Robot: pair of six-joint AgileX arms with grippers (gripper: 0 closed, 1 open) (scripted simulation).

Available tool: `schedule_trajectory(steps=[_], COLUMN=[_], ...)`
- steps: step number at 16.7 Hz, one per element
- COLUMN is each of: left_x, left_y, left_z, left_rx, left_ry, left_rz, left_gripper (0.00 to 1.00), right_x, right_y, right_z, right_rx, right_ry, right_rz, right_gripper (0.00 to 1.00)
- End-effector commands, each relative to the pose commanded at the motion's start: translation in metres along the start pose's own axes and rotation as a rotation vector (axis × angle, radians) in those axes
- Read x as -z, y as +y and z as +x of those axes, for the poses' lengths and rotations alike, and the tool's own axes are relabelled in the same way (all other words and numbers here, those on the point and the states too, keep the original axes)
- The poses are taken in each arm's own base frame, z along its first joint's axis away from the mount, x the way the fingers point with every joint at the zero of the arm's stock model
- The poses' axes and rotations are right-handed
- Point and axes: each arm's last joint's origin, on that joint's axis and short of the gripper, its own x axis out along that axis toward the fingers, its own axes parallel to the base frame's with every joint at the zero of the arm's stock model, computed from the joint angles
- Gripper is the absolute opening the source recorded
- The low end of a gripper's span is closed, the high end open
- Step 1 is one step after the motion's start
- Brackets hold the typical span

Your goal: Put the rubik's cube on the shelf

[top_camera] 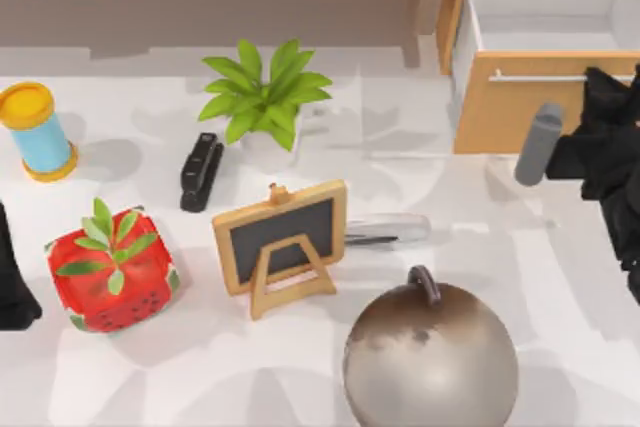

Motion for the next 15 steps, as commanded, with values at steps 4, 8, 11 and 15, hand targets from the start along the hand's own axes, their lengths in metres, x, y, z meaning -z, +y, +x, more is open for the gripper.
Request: schedule_trajectory(steps=[4,8,11,15], left_x=[0.000,0.000,0.000,0.000], left_y=[0.000,0.000,0.000,0.000], left_z=[0.000,0.000,0.000,0.000], left_rx=[0.000,0.000,0.000,0.000], left_ry=[0.000,0.000,0.000,0.000], left_rz=[0.000,0.000,0.000,0.000], left_gripper=[1.00,1.00,1.00,1.00], right_x=[-0.003,-0.001,0.001,-0.002], right_y=[-0.001,0.001,0.001,0.001], right_z=[0.021,0.047,0.059,0.058], right_rx=[0.005,-0.003,-0.008,-0.010], right_ry=[-0.011,-0.005,0.001,-0.006], right_rz=[0.002,-0.001,-0.003,0.000], right_gripper=[0.00,0.00,0.00,0.00])
